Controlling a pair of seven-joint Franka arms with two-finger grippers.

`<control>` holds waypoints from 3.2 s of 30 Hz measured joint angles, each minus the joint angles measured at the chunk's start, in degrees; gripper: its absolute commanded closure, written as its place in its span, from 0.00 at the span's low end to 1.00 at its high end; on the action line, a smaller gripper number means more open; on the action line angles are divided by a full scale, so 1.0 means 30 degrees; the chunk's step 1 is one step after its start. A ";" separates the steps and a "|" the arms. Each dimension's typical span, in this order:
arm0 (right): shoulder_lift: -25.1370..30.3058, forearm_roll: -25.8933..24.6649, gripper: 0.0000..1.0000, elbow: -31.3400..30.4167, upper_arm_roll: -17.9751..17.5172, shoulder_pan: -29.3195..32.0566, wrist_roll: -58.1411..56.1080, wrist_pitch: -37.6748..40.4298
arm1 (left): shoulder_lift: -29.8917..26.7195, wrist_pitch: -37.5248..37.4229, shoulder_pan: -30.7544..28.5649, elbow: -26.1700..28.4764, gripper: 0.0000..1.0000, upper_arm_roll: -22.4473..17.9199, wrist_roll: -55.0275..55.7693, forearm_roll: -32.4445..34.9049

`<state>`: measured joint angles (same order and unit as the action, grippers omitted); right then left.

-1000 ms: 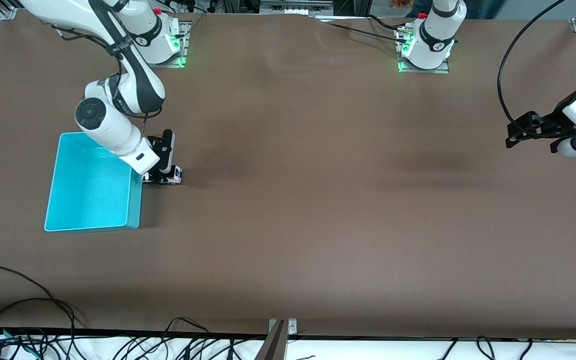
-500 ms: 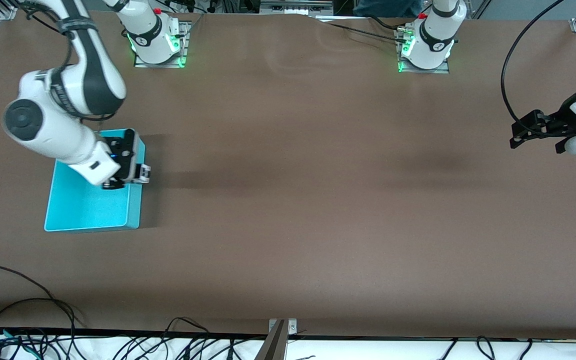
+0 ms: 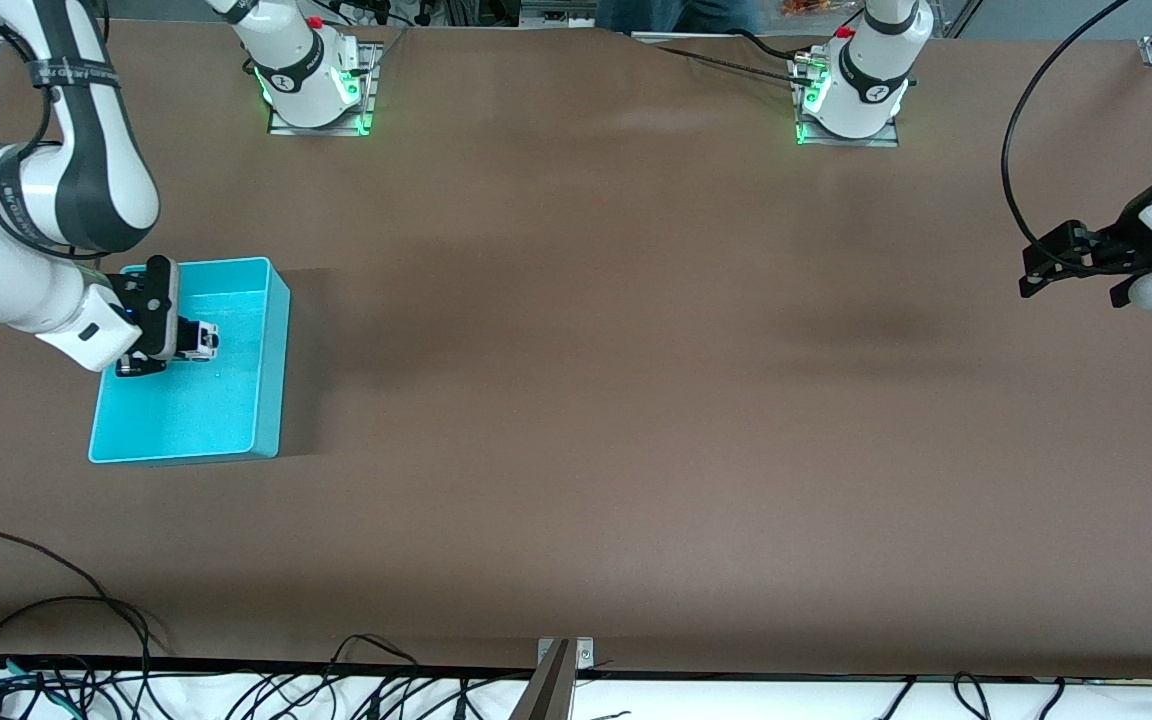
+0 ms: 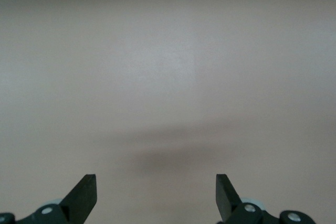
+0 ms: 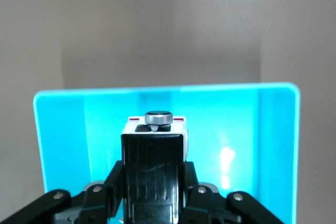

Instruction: Wind and store white jeep toy

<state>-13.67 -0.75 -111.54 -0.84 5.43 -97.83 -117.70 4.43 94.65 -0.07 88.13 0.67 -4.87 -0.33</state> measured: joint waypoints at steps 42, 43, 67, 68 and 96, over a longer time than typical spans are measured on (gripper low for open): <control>-0.1641 0.1029 0.00 -0.4588 0.0791 0.0958 -0.2893 -0.6246 | 0.0003 0.0000 0.0002 0.0000 0.00 0.0000 0.0002 0.0000; -0.1576 0.1046 0.00 -0.4471 0.0775 0.0948 -0.2892 -0.6136 | 0.0003 0.0000 0.0002 0.0000 0.00 0.0000 0.0002 0.0000; -0.0124 0.2416 0.00 0.3809 0.0066 0.0804 1.0310 0.2866 | 0.0011 0.0001 -0.0004 0.0000 0.00 -0.0001 0.0011 0.0000; -0.0088 0.2416 0.00 0.4121 0.0027 0.0765 1.1207 0.3255 | 0.0010 0.0001 -0.0005 -0.0001 0.00 -0.0001 0.0011 0.0000; -0.0002 0.1081 0.00 1.0321 -0.0053 -0.0611 2.9492 0.9986 | 0.0020 0.0001 -0.0385 -0.0001 0.00 -0.0039 0.0063 -0.0131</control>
<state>-13.68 2.49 -80.58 -1.00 3.60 -9.36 -87.74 4.49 94.65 -1.22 88.13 0.55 -4.68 -0.72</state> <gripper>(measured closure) 0.000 0.000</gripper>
